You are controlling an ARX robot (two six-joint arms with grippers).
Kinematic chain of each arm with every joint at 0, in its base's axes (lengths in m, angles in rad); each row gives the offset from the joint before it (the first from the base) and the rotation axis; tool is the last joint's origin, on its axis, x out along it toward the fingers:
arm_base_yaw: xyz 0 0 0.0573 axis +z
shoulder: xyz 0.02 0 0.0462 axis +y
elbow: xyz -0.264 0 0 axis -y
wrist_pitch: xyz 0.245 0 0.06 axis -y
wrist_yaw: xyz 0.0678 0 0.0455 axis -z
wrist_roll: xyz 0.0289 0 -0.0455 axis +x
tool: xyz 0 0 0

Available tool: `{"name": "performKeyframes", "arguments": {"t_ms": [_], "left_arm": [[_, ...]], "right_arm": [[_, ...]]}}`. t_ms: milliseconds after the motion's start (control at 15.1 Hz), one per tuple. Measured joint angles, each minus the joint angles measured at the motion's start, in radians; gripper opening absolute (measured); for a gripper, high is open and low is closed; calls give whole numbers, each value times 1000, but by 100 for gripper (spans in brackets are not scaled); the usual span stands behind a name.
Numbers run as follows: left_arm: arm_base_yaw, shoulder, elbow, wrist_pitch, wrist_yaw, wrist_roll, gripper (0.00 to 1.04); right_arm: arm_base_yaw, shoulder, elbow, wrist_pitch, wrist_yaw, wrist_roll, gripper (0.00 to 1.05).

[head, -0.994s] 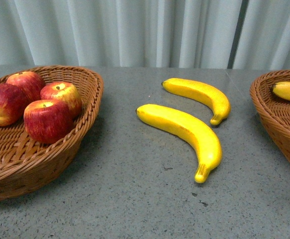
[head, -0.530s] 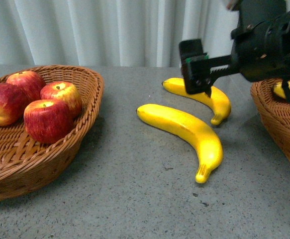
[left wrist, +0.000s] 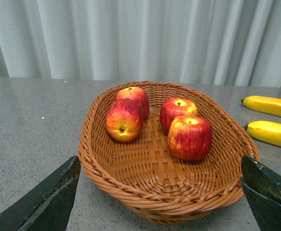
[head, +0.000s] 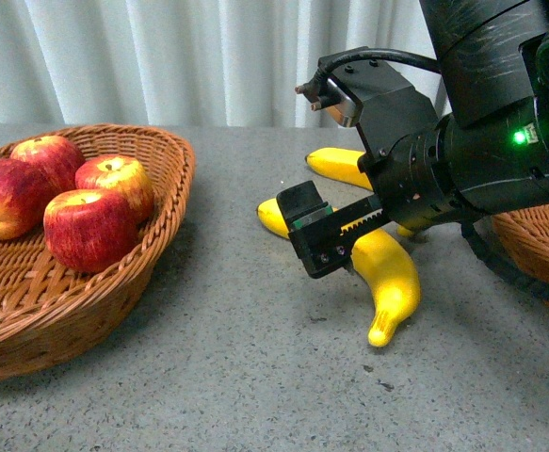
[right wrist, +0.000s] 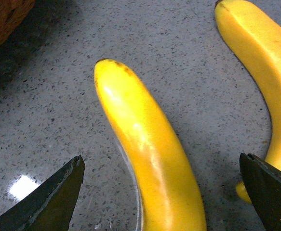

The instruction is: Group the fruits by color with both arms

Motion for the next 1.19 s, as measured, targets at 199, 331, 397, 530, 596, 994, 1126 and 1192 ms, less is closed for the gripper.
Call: {"name": "performKeyframes", "arguments": {"t_ms": [199,331,397,530,596,994,1126,1192], "left_arm": [[0,0,0,0,0,0,98],[0,0,0,0,0,0,98],[0,0,0,0,0,0,98],[0,0,0,0,0,0,98],[0,0,0,0,0,0,98],[0,0,0,0,0,0,98],[0,0,0,0,0,0,98],[0,0,0,0,0,0,98]], "right_arm": [[-5,26,39,-28,19,-15,98],[-5,41,44,-84,-7,-14,98],[-5,51,47,-96,-20,-7,98],[-5,79,45,-116,1,-32,98],[-3,79,41,-112,12,-45,87],[-34,49,40,-80,5,-61,37],[-120,-38,41,-64,-16,-43,37],[-184,-97,42,-66,-19,-35,37]]}}
